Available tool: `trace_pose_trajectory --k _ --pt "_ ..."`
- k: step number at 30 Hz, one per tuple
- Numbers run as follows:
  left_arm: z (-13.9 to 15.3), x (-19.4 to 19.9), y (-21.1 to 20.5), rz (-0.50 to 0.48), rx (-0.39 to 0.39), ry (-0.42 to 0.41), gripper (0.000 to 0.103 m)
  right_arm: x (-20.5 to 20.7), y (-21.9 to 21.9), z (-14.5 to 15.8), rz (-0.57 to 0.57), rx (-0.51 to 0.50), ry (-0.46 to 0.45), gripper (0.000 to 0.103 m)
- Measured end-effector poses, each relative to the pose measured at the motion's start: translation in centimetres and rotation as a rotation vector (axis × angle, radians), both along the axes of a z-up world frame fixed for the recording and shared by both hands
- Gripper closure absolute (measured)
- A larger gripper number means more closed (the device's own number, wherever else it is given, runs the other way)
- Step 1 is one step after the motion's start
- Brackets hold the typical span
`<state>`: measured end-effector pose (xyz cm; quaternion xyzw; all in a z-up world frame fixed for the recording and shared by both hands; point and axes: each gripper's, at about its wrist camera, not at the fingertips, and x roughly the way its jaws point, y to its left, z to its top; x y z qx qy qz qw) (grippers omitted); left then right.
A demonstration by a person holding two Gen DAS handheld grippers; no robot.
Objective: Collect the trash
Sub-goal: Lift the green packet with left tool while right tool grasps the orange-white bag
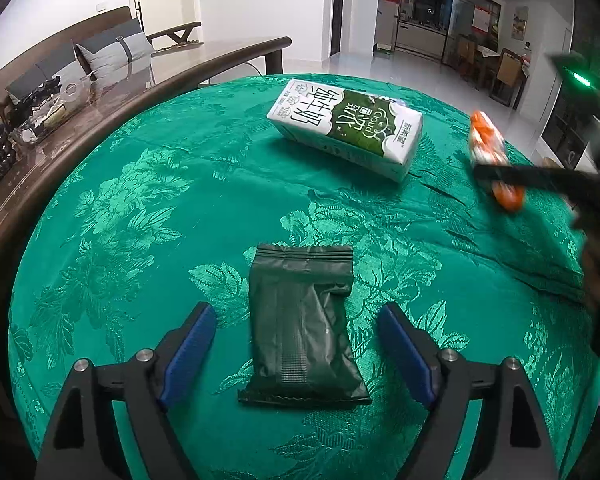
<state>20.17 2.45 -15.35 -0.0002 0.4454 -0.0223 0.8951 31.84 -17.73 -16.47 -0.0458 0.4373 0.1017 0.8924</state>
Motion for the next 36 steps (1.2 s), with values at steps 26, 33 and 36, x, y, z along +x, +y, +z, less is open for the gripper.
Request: trace_pose_trajectory --k 26,33,36 --pt "0.8 -1.8 0.2 -0.201 -0.018 0.055 0.017 -12.9 -2.1 1.2 0.263 0.151 0.050 0.021" --pt "0.4 -0.8 0.3 -0.162 -0.024 0.090 0.023 -12.2 -0.4 0.3 0.259 0.089 0.073 0.044" --pt "0.9 -1.2 0.6 -0.161 -0.020 0.078 0.060 -11.8 -0.9 0.2 0.238 0.104 0.091 0.060"
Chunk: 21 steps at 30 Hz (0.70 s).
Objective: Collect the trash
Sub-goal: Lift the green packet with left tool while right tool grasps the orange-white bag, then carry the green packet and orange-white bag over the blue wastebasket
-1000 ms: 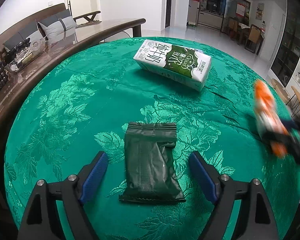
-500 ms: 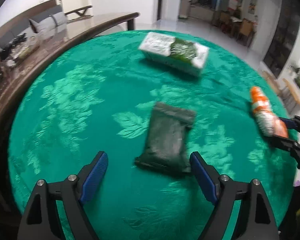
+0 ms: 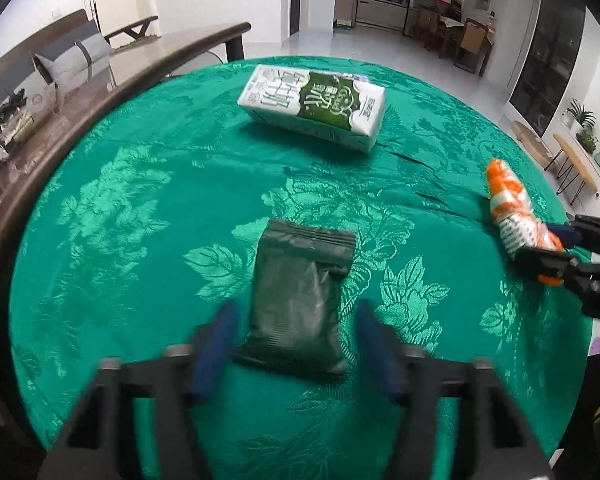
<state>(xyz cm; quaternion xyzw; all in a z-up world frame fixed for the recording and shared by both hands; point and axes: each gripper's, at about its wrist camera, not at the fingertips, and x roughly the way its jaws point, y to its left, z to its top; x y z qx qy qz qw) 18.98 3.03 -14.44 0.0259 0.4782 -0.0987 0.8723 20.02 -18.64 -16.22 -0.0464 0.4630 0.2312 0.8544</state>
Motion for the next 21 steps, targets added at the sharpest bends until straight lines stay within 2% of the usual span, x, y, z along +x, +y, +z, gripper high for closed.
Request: trace_pose_trajectory --k 3,8,15,21 --pt "0.4 -0.2 0.5 0.001 -0.060 0.001 0.064 -0.6 -0.3 0.9 0.009 0.013 -0.026 0.060" --pt "1.7 -1.2 -0.8 -0.041 -0.112 -0.046 0.064 -1.7 -0.8 2.0 0.024 0.027 -0.055 0.060" --pt "2.6 -2.6 -4.0 -0.124 -0.122 -0.087 0.065 -2.4 -1.4 1.4 0.017 0.027 -0.033 0.060" --pt "2.6 -2.5 -4.8 -0.112 -0.184 -0.085 0.065 -3.5 -2.0 2.1 0.029 0.042 -0.049 0.060"
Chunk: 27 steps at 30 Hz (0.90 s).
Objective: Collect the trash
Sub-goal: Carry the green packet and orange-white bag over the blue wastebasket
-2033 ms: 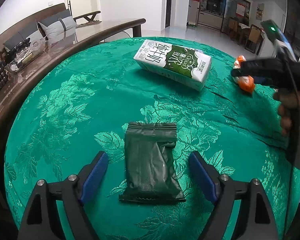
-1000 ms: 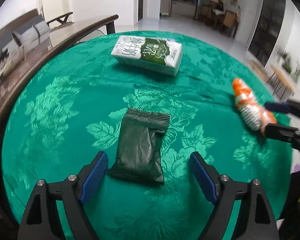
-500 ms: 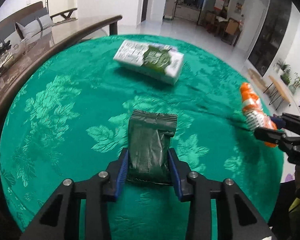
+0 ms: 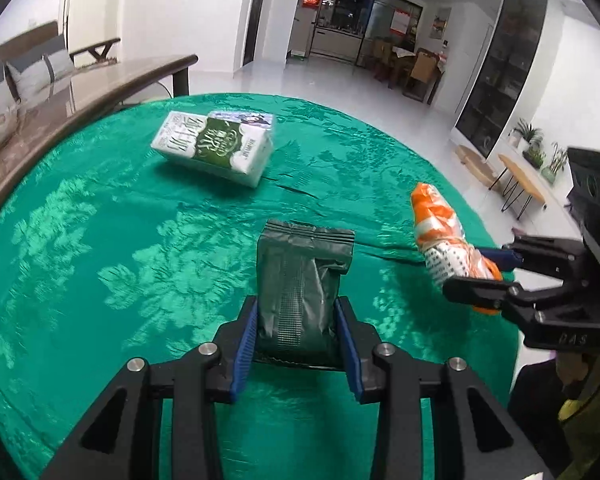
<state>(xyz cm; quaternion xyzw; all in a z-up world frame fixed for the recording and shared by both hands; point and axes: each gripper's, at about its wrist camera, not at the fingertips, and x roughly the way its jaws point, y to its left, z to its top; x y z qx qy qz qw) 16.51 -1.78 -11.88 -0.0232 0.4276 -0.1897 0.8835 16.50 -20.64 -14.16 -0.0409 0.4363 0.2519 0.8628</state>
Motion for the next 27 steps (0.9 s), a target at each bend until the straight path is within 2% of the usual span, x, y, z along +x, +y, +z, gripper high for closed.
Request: trace_pose_trajectory --k 11,17,23,27 --pt "0.2 -1.3 -2.7 0.006 -0.035 0.025 0.065 -1.7 -3.3 0.6 -0.012 0.040 -0.006 0.060" --pt "2.2 -1.3 -6.2 -0.039 -0.071 0.034 0.065 -2.1 -6.8 1.7 -0.065 0.072 -0.023 0.060" --pt "4.7 -0.6 -13.2 -0.149 -0.100 0.012 0.065 -1.2 -15.0 4.8 -0.204 0.054 -0.064 0.060" --pt "4.8 0.2 -19.0 -0.227 -0.126 0.024 0.065 -0.1 -21.3 4.8 -0.303 0.002 -0.033 0.060"
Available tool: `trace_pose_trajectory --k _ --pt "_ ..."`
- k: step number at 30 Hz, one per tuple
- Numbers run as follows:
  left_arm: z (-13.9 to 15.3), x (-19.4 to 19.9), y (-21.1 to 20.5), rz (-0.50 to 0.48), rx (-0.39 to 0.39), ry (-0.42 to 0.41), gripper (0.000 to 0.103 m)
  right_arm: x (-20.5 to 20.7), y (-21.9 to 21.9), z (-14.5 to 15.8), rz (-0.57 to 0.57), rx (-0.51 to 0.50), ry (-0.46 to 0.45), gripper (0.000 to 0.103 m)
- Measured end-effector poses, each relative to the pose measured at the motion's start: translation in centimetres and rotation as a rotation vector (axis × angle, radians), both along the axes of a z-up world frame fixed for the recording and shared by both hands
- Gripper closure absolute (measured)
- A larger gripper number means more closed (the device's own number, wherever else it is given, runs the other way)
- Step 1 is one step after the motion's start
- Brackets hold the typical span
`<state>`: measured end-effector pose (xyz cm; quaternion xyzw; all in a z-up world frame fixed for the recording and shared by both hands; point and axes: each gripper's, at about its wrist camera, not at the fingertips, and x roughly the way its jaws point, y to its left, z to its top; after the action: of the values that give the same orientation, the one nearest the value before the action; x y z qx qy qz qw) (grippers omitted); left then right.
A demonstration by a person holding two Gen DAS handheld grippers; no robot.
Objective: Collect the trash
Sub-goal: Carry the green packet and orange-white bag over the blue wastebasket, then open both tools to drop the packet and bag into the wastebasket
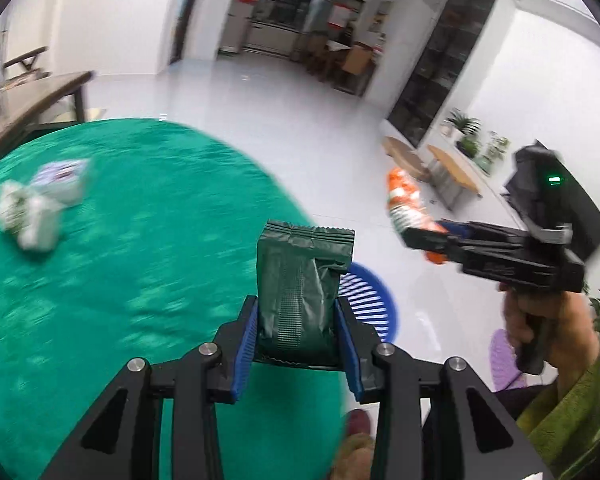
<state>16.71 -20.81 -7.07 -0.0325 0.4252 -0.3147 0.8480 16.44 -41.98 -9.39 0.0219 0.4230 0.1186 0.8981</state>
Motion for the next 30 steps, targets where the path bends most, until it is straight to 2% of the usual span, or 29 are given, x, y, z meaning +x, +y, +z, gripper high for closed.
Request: trace_pose_trajectory --k 3,8,15,20,24,26,27,28,30 --pt "-0.6 0.9 -5.1 -0.053 0.004 0.013 0.065 0.7 -4.5 -1.8 -0.080 -0.029 0.044 0.060" --pt "-3.1 3.0 -12.6 -0.113 0.006 0.065 0.065 0.8 -11.1 -5.9 -0.229 -0.006 0.117 0.060" --pt "-8.1 5.8 -19.4 -0.142 0.046 0.141 0.065 1.3 -15.5 -8.8 -0.297 0.024 0.165 0.060" --pt "-10.2 6.8 -21.5 -0.141 0.053 0.191 0.065 1.7 -16.5 -9.8 -0.296 0.041 0.179 0.060" --pt "-11.2 7.1 -22.8 -0.153 0.064 0.200 0.064 1.4 -17.6 -10.7 -0.307 0.068 0.186 0.060" --pt "-11.9 7.3 -23.5 -0.171 0.066 0.209 0.056 1.9 -17.7 -11.1 -0.319 0.095 0.185 0.057" --pt "-12.2 7.3 -23.3 -0.170 0.068 0.210 0.049 1.9 -18.0 -11.3 -0.327 0.103 0.183 0.055" --pt "-12.5 7.5 -23.4 -0.163 0.072 0.208 0.047 2.0 -18.3 -11.5 -0.336 0.116 0.182 0.048" --pt "-12.8 7.6 -23.5 -0.148 0.081 0.208 0.047 1.7 -19.0 -11.6 -0.349 0.145 0.185 0.045"
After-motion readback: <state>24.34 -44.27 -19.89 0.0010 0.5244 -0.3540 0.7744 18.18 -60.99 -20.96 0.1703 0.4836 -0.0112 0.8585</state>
